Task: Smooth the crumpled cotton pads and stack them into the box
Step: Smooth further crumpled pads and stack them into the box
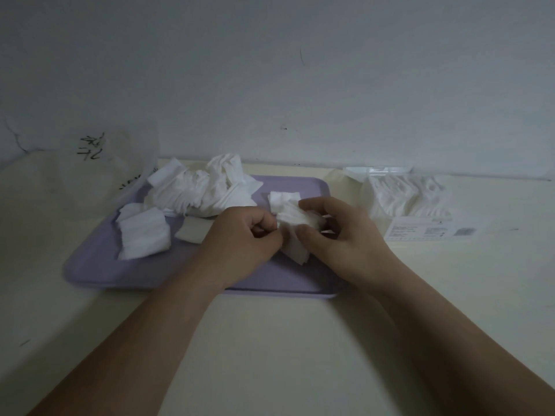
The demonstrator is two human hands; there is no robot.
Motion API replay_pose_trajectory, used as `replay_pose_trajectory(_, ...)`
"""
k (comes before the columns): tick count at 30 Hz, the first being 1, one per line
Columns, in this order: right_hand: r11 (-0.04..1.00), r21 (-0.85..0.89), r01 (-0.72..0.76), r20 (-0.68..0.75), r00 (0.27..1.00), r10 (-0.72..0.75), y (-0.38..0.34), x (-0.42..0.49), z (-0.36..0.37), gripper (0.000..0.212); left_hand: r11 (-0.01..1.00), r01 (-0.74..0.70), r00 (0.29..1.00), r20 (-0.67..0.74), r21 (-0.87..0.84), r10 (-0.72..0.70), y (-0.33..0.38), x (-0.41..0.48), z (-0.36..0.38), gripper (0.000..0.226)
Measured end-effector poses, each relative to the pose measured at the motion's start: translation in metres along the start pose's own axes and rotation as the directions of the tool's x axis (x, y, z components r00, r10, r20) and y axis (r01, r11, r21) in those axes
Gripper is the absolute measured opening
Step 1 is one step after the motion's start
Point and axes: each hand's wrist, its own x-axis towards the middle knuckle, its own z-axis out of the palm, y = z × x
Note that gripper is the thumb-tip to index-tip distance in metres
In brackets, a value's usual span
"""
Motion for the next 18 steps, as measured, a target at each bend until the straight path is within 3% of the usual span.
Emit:
replay_pose_trajectory(4,1.000,-0.005,0.009,0.064,0.998,-0.008,-0.003,-0.004,-0.002,0.084,1.000,0.012,1.000,-0.018,0.014,-0.011,-0.001,0.000,0.002,0.015)
replay_pose_trajectory(6,0.998,-0.050,0.050,0.036,0.998,-0.048,-0.001,-0.004,0.002,0.082,0.999,0.014,0.999,-0.039,0.036,-0.013,-0.003,0.002,0.002,0.013)
replay_pose_trajectory(8,0.996,-0.033,0.079,0.009,0.997,-0.079,0.003,-0.001,0.002,0.067,0.999,0.016,0.999,-0.043,0.029,-0.015,-0.004,0.003,-0.001,0.016)
replay_pose_trajectory(10,0.995,-0.007,0.103,0.017,0.995,-0.103,0.003,-0.002,0.000,0.058,0.999,0.022,0.999,-0.033,0.023,-0.021,-0.004,0.003,-0.006,0.040)
replay_pose_trajectory(13,0.992,0.032,0.124,0.067,0.990,-0.126,0.001,-0.004,-0.003,0.066,1.000,0.001,0.997,0.082,-0.009,-0.001,0.001,0.001,-0.009,0.075)
replay_pose_trajectory(16,0.990,0.039,0.133,0.070,0.988,-0.135,0.002,-0.003,-0.001,0.068,0.998,-0.055,0.980,0.190,-0.015,0.057,0.004,0.001,-0.010,0.054)
replay_pose_trajectory(18,0.996,0.051,0.068,0.056,0.996,-0.071,0.002,-0.003,-0.001,0.073,0.999,-0.048,0.982,0.181,-0.006,0.048,0.005,0.001,-0.010,0.039)
